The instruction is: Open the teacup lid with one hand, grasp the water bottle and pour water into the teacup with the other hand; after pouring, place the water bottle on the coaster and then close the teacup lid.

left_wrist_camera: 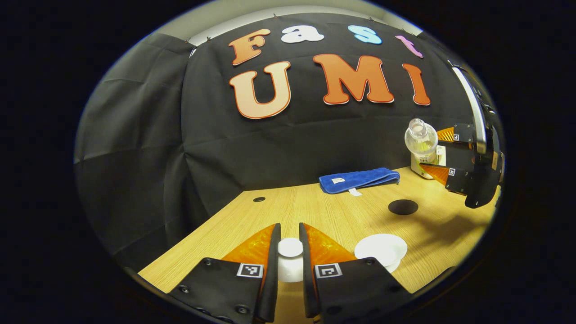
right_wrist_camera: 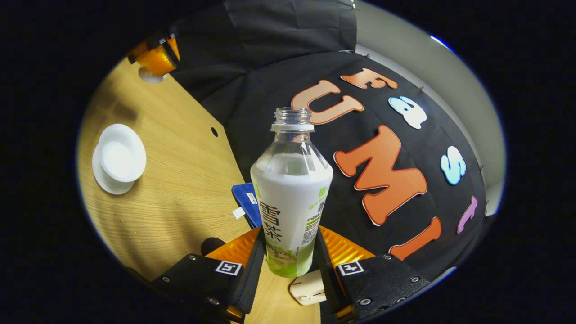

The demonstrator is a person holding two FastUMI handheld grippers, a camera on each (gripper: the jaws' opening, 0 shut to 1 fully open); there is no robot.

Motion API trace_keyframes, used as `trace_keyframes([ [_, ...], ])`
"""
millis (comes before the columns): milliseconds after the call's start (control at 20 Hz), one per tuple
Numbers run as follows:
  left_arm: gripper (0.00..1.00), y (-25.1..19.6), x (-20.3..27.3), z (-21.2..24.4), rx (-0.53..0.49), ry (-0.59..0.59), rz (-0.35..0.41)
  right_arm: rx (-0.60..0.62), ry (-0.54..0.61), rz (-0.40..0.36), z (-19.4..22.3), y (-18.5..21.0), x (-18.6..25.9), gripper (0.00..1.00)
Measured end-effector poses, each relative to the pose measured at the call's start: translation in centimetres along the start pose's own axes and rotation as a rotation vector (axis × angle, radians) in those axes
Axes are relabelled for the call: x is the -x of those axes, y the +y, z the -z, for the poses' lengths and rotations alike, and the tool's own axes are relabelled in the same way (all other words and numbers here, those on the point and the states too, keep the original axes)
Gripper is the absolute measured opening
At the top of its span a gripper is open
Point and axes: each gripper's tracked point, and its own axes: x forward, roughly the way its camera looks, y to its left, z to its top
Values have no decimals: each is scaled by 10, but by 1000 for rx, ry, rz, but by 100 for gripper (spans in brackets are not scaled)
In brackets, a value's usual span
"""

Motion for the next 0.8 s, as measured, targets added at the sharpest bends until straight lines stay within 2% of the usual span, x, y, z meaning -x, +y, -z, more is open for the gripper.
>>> trace_keyframes([
  [200,28,-15,-2,-8,7,-12,17,-238,12,-18,6,-7,-16,63],
  [550,28,-30,-2,-14,22,-22,37,-686,47,-117,20,6,-37,63],
  [650,28,-35,-3,-17,25,-29,45,-777,44,-140,19,12,-46,63],
  [800,28,-42,-1,-26,35,-51,58,-853,79,-165,28,24,-50,63],
])
